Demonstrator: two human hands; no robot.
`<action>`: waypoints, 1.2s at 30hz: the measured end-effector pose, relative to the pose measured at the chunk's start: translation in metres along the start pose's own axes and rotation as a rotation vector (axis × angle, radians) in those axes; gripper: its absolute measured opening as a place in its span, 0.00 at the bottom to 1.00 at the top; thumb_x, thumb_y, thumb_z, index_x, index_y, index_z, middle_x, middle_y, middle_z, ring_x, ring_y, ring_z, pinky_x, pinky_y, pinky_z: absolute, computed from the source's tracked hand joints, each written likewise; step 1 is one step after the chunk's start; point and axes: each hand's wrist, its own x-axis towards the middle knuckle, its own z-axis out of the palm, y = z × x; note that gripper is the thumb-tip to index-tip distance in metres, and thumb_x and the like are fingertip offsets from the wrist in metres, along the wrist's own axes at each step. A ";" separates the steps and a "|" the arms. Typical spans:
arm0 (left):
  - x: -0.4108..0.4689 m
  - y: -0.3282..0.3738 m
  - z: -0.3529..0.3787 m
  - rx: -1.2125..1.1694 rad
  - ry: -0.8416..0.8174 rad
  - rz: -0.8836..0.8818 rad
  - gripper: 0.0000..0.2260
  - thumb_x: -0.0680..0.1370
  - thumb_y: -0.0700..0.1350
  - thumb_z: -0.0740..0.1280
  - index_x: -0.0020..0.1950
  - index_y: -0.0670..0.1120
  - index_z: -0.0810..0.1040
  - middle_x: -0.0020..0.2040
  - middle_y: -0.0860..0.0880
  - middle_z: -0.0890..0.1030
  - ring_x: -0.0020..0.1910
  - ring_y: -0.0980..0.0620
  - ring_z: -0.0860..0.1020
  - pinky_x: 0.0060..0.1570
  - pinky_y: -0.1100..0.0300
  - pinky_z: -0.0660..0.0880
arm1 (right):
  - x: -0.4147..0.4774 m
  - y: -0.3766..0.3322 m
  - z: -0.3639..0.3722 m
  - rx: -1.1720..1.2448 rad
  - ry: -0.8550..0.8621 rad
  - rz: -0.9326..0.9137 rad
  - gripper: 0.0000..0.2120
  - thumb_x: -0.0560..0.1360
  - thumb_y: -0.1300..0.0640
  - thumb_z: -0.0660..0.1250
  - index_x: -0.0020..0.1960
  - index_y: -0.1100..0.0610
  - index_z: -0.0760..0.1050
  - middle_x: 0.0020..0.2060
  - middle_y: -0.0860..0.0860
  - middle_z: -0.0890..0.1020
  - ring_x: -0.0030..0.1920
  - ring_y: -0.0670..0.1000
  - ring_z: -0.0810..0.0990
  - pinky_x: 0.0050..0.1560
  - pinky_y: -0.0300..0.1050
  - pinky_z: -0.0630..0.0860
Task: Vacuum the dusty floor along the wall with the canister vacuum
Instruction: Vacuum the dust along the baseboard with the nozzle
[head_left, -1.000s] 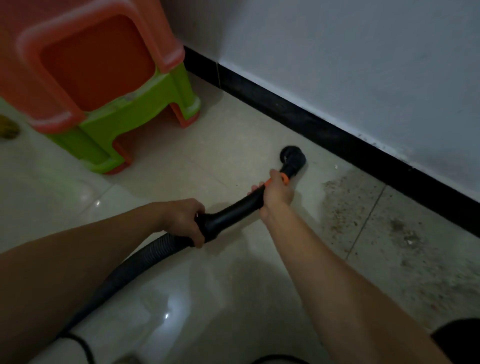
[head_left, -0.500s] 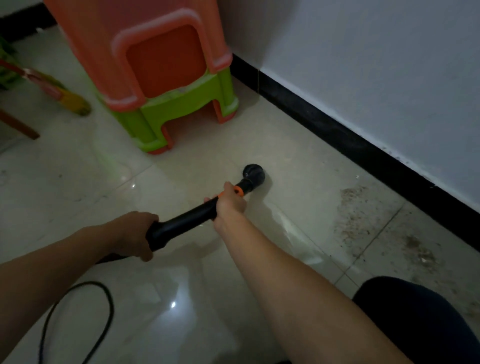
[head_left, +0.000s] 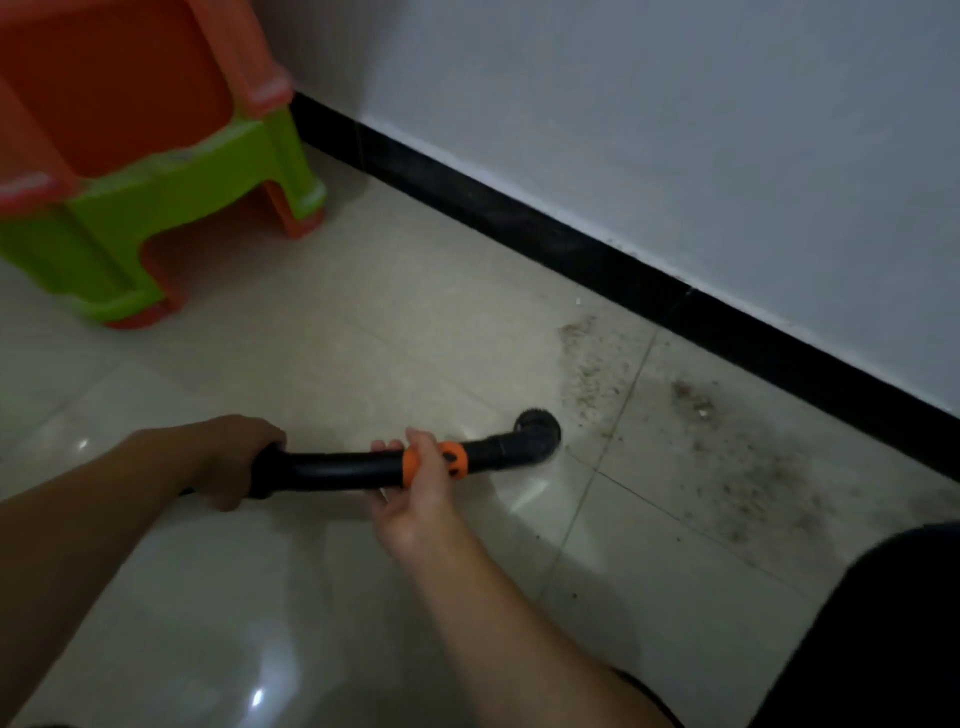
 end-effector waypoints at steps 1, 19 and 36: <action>0.004 0.006 -0.002 0.013 0.002 0.032 0.15 0.70 0.41 0.73 0.48 0.53 0.70 0.49 0.52 0.75 0.48 0.52 0.76 0.44 0.61 0.73 | -0.003 -0.001 -0.007 0.034 0.025 -0.039 0.08 0.75 0.59 0.67 0.38 0.54 0.72 0.26 0.48 0.78 0.37 0.49 0.80 0.52 0.48 0.73; -0.037 -0.033 0.013 0.221 0.001 -0.059 0.12 0.67 0.39 0.71 0.45 0.53 0.74 0.45 0.52 0.80 0.44 0.53 0.80 0.39 0.61 0.77 | -0.046 0.066 -0.016 0.074 -0.025 0.138 0.10 0.72 0.50 0.72 0.48 0.54 0.77 0.38 0.49 0.82 0.40 0.49 0.81 0.40 0.43 0.75; -0.040 0.063 -0.020 0.308 -0.061 -0.043 0.23 0.60 0.35 0.78 0.49 0.49 0.75 0.49 0.49 0.81 0.49 0.48 0.79 0.41 0.59 0.74 | -0.066 -0.008 -0.049 0.055 0.051 -0.079 0.14 0.72 0.53 0.71 0.54 0.56 0.74 0.42 0.53 0.83 0.40 0.51 0.81 0.35 0.42 0.75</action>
